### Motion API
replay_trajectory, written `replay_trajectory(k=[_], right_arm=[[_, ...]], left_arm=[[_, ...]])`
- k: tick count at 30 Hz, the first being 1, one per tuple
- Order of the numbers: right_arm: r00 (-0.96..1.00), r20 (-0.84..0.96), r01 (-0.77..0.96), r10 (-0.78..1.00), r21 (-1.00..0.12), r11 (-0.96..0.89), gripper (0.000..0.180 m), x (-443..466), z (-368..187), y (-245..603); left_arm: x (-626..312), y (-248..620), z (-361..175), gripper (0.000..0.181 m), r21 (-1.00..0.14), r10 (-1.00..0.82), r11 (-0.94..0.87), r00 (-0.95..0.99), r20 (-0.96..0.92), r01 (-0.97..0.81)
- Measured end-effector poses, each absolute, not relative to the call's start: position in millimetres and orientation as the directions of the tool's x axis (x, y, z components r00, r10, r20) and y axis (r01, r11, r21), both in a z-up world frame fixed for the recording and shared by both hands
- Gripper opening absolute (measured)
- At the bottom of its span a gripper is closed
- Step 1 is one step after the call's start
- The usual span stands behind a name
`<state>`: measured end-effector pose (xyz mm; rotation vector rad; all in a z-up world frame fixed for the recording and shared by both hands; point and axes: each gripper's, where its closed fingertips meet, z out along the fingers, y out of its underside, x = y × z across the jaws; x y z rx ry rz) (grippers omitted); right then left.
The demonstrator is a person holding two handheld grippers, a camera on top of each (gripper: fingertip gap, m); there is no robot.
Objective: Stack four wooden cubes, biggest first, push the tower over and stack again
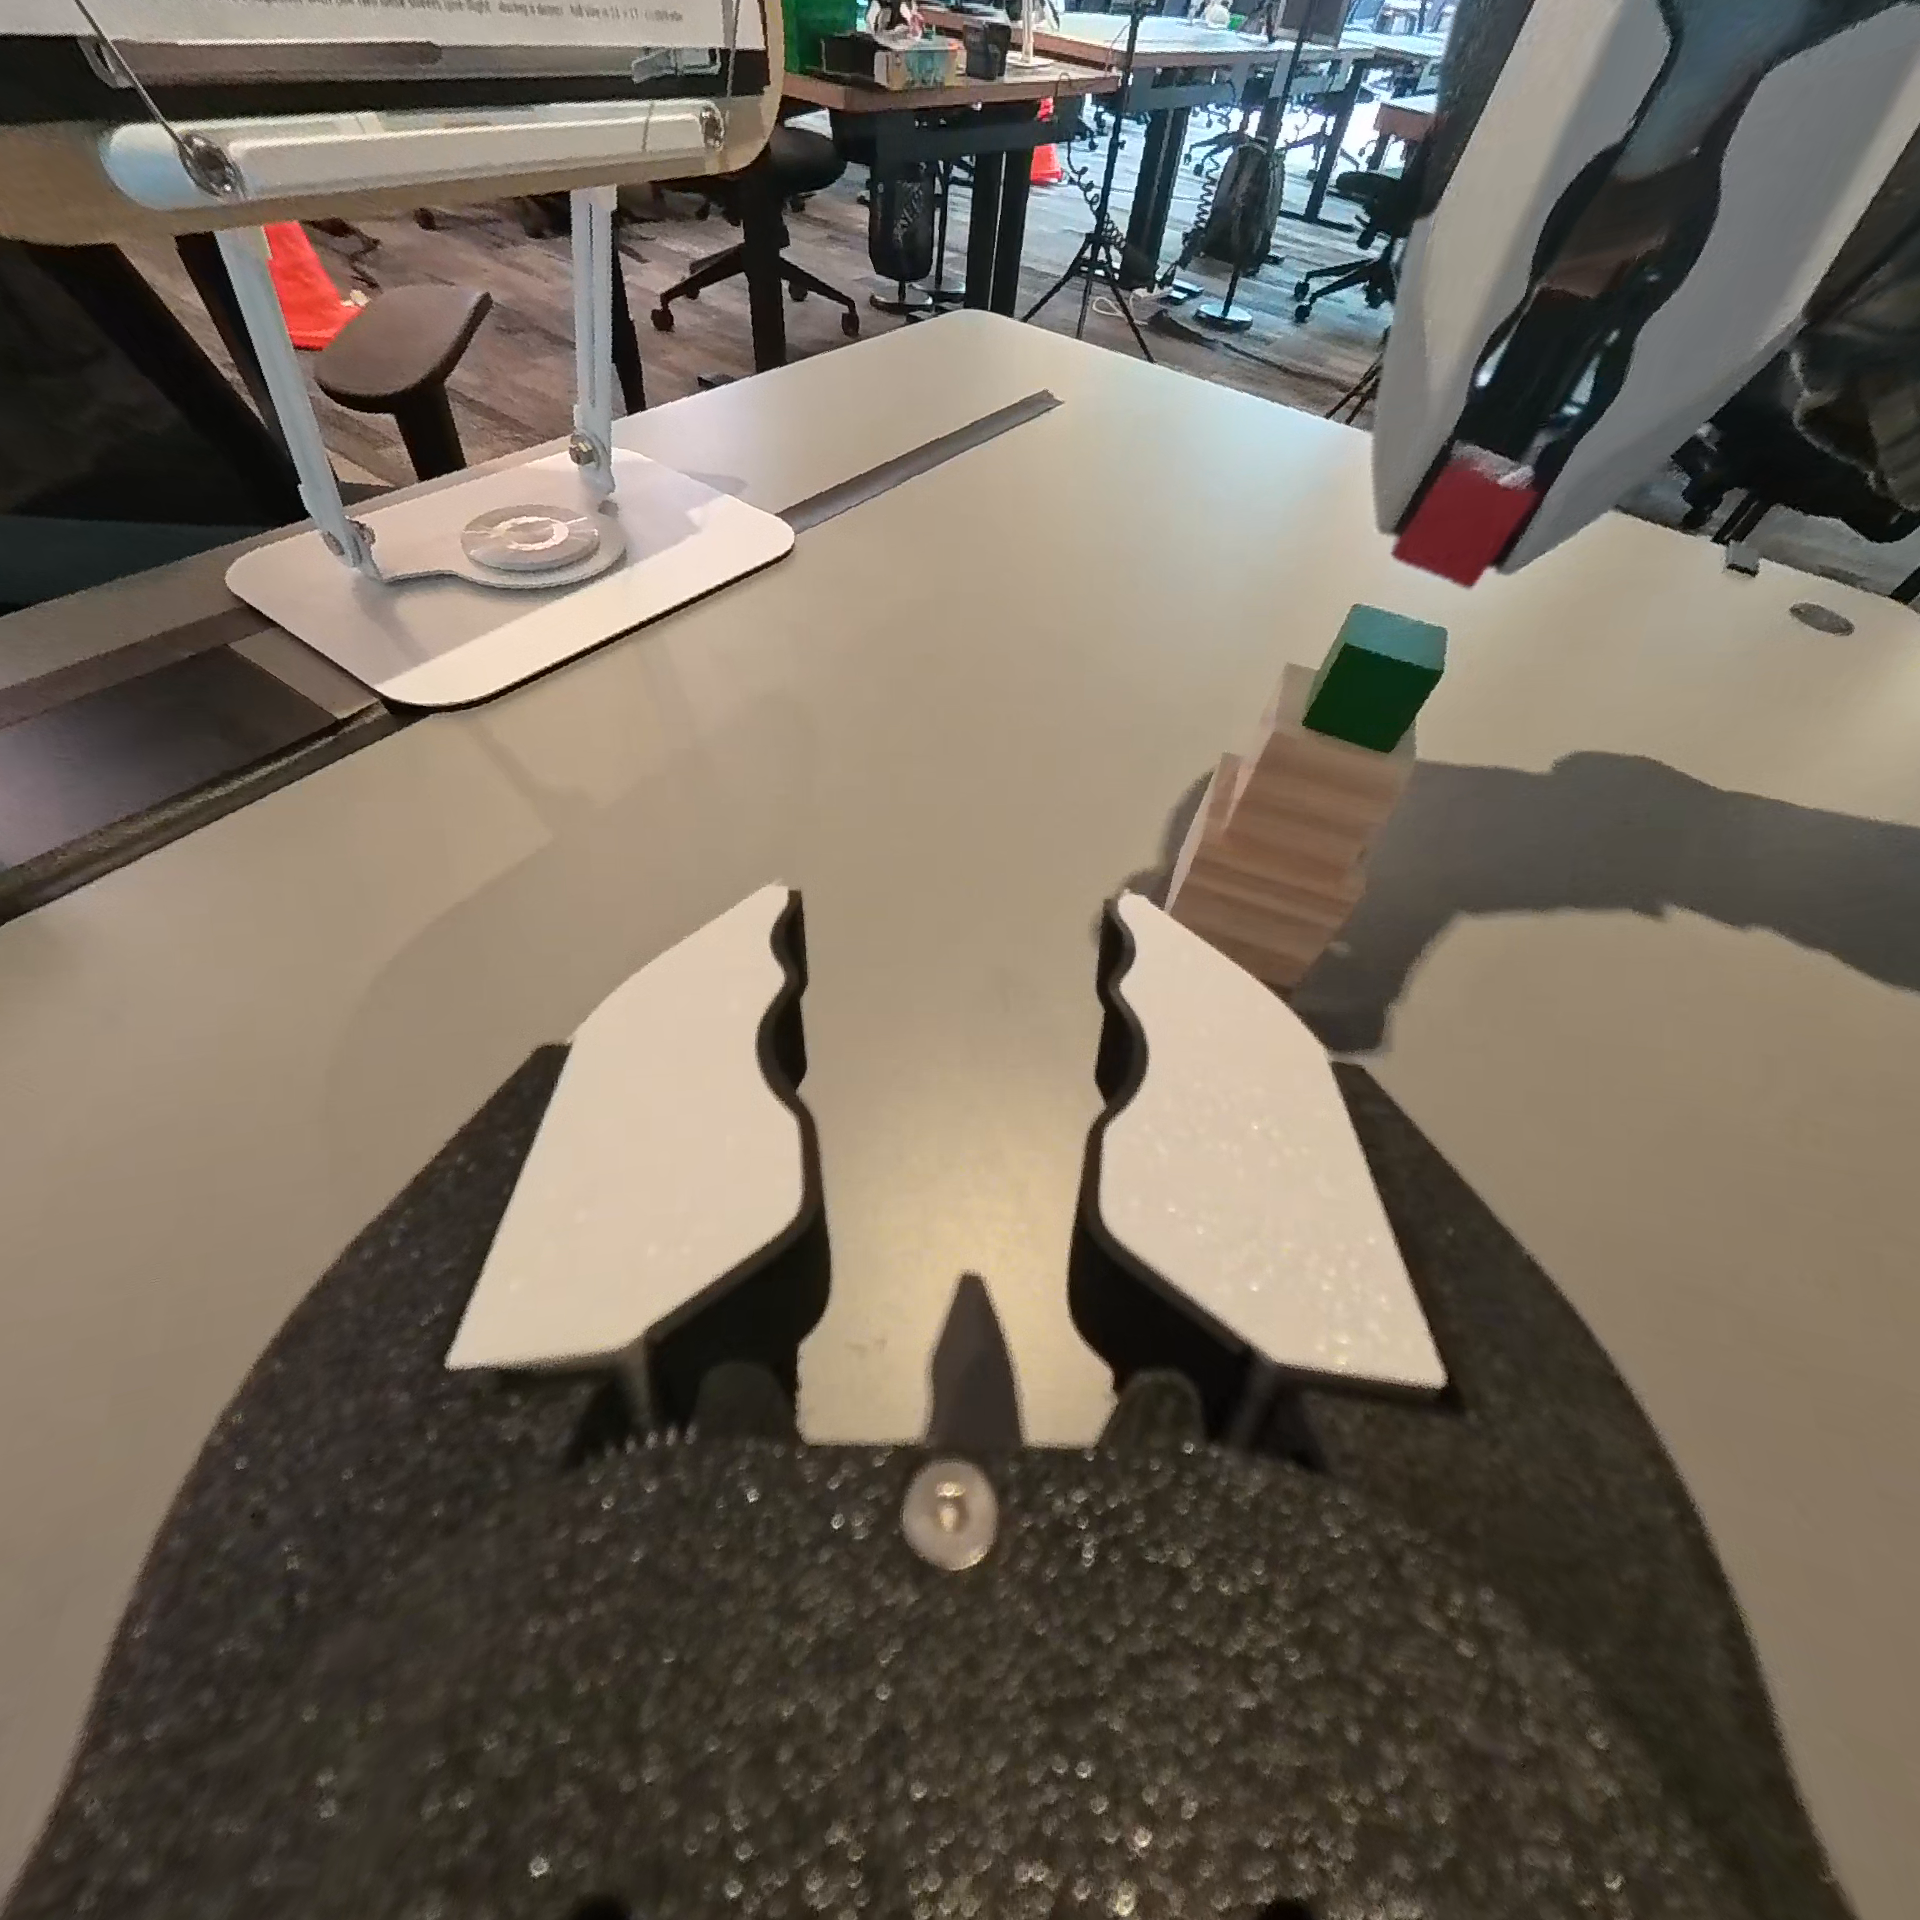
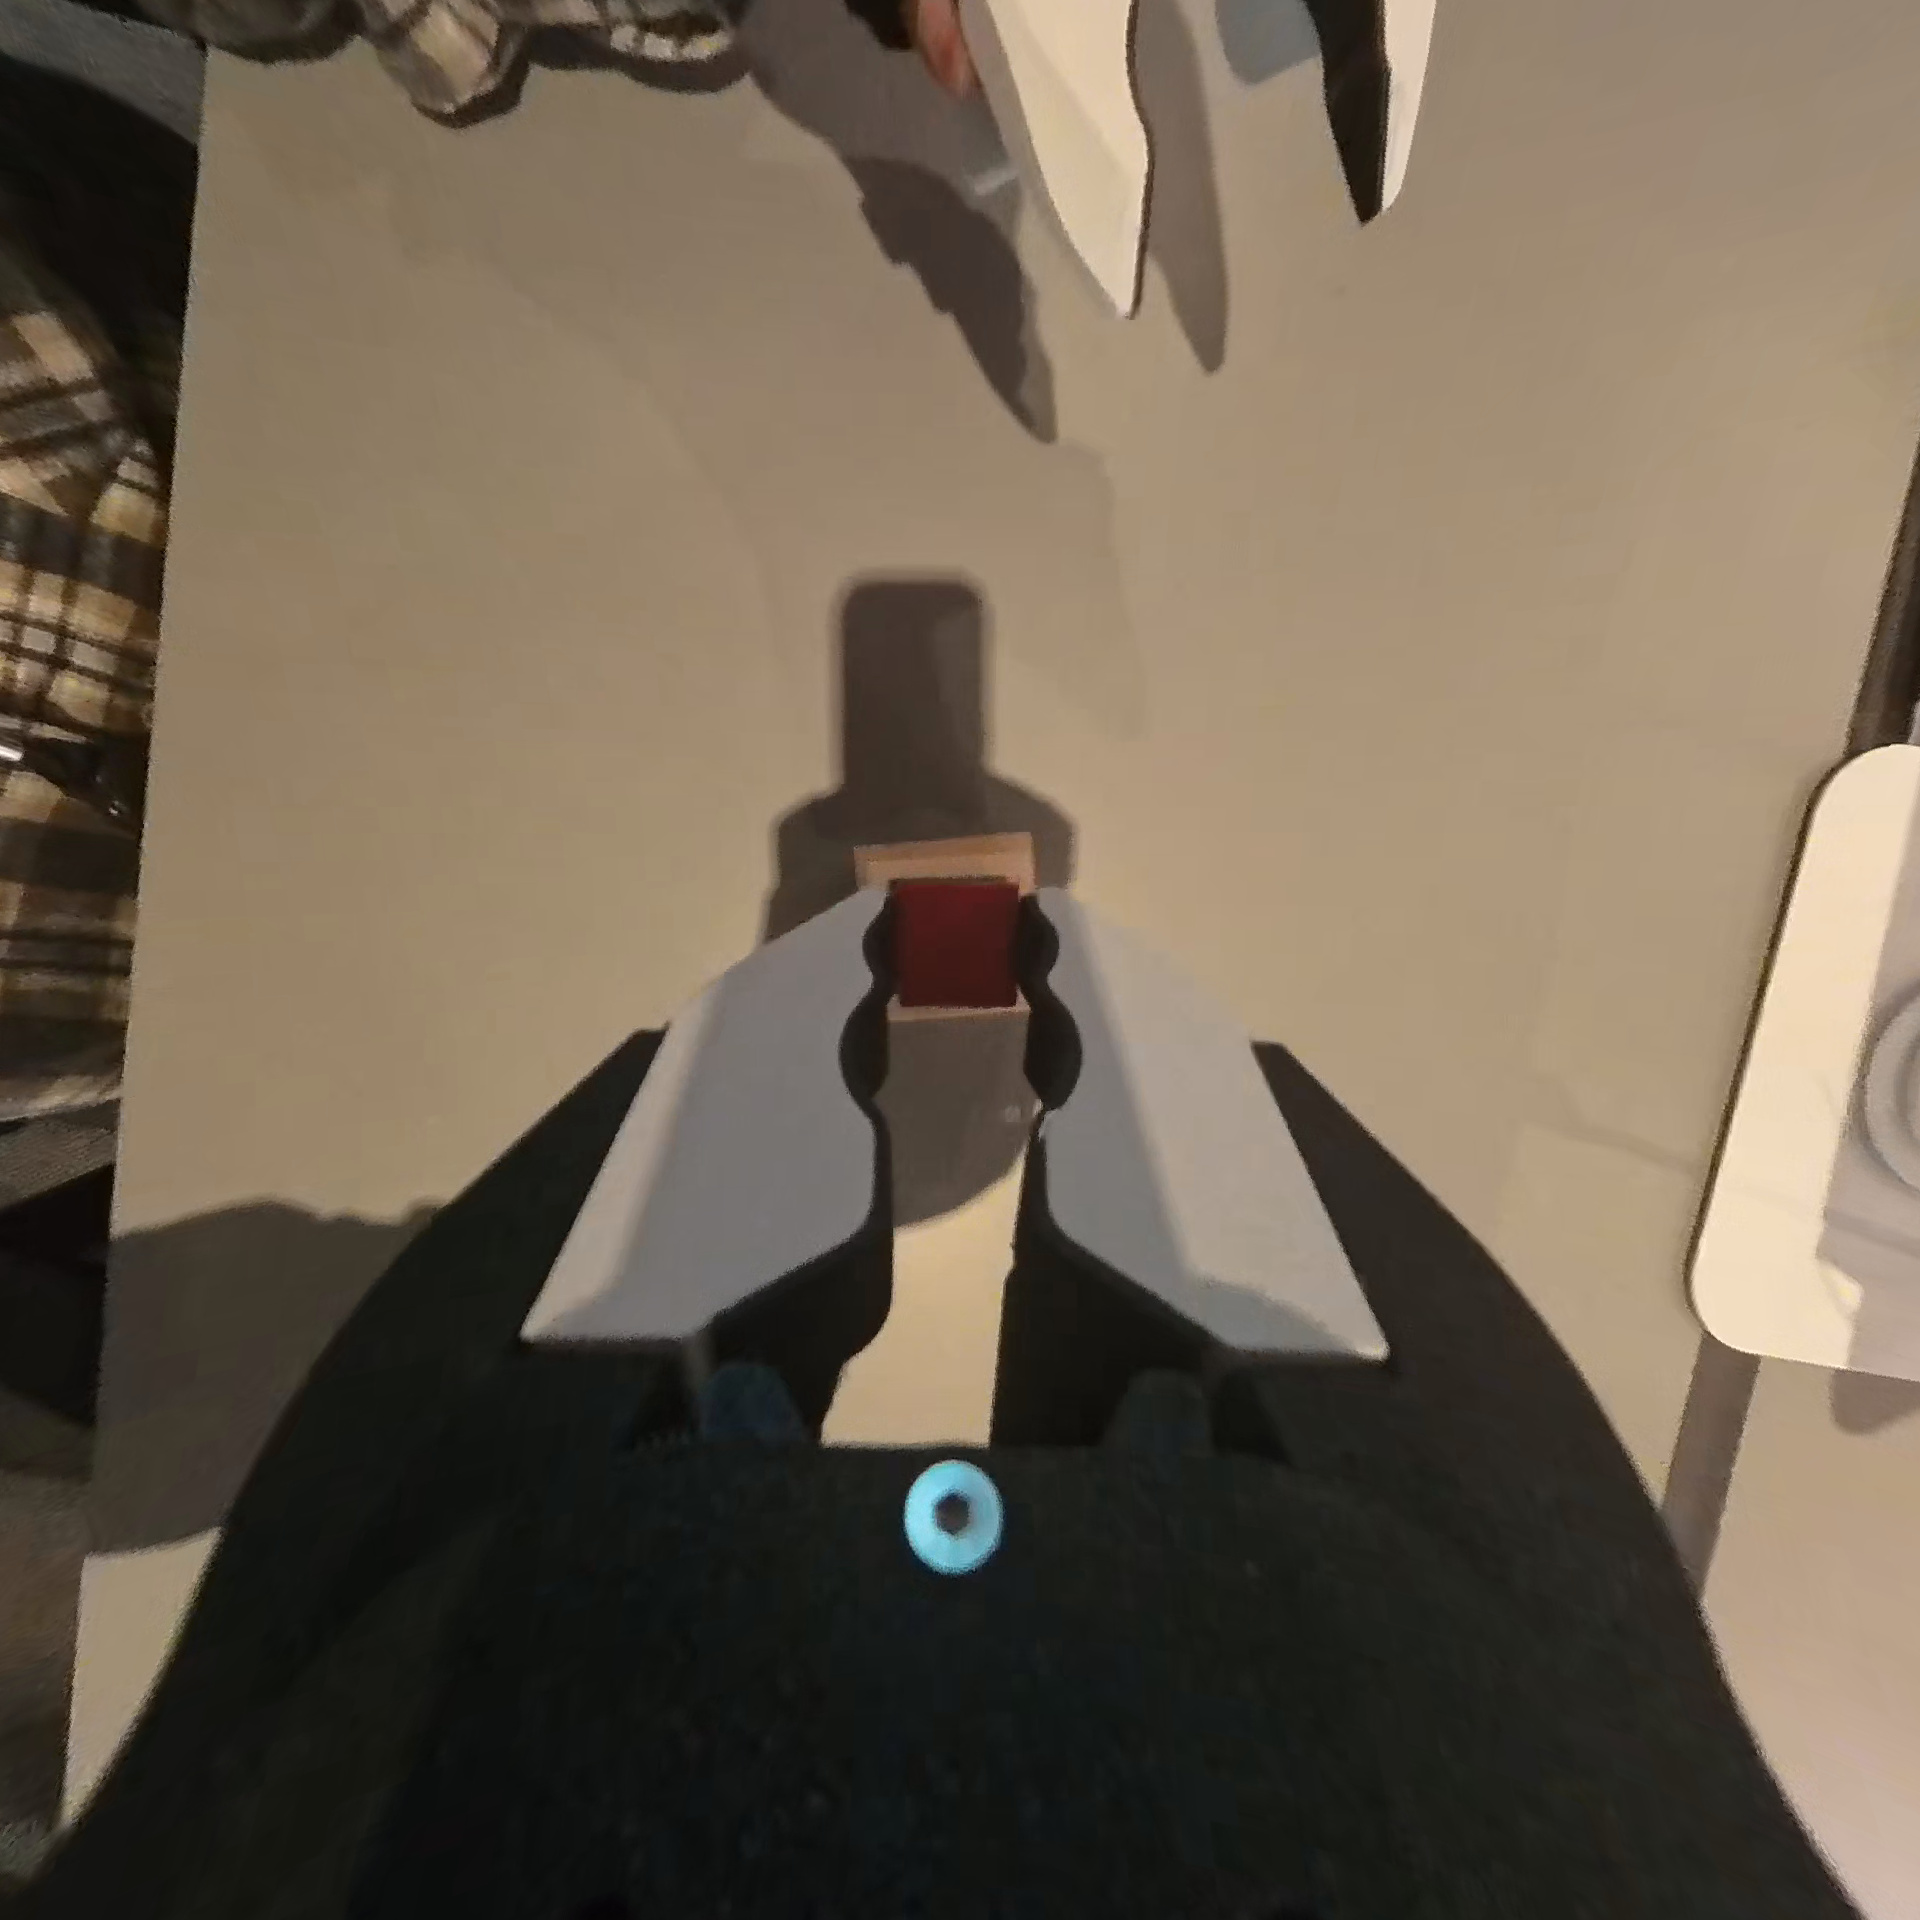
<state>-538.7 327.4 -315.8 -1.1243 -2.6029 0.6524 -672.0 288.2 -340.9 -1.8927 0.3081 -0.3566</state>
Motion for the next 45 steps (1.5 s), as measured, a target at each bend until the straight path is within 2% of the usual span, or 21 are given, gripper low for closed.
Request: replay_trajectory(k=[6, 26, 29, 32, 35, 38, 40, 42, 45], right_arm=[[-0.683, 0.014, 0.645, 0.730, -0.457, 0.613, 0.021, -537.2, -324.9, 329.1], [-0.691, -0.022, 0.646, 0.722, -0.466, 0.604, 0.021, -537.3, -334.6, 327.6], [-0.682, -0.012, 0.649, 0.732, -0.470, 0.597, 0.031, -538.9, -333.8, 329.3], [-0.682, -0.006, 0.646, 0.732, -0.475, 0.598, 0.034, -538.9, -331.2, 329.5], [-0.658, 0.017, 0.636, 0.753, -0.522, 0.568, 0.039, -542.6, -315.3, 332.4], [-0.591, 0.040, 0.601, 0.806, -0.645, 0.473, 0.045, -546.3, -276.5, 339.2], [-0.497, 0.052, 0.591, 0.866, -0.711, 0.382, 0.056, -544.2, -251.6, 351.6], [-0.358, 0.114, 0.604, 0.927, -0.729, 0.323, 0.069, -536.6, -238.6, 375.0], [-0.134, 0.192, 0.660, 0.972, -0.715, 0.232, 0.077, -515.2, -242.3, 409.9]], left_arm=[[-673.3, 288.6, -343.6, 0.054, -0.937, -0.377, -0.347, 0.921, 0.098, -0.043], [-673.5, 289.6, -348.2, 0.054, -0.931, -0.376, -0.363, 0.920, 0.108, -0.039], [-673.2, 289.6, -348.4, 0.054, -0.930, -0.376, -0.365, 0.920, 0.108, -0.040], [-672.8, 289.6, -348.6, 0.054, -0.930, -0.378, -0.366, 0.920, 0.107, -0.042], [-673.7, 289.1, -346.7, 0.054, -0.932, -0.376, -0.359, 0.920, 0.106, -0.039], [-675.9, 288.4, -344.2, 0.055, -0.935, -0.372, -0.353, 0.922, 0.108, -0.032], [-677.0, 287.5, -341.9, 0.055, -0.937, -0.370, -0.347, 0.923, 0.109, -0.029], [-678.0, 286.6, -338.7, 0.055, -0.941, -0.369, -0.338, 0.923, 0.109, -0.024], [-677.0, 285.3, -333.8, 0.056, -0.945, -0.373, -0.327, 0.921, 0.112, -0.018]])
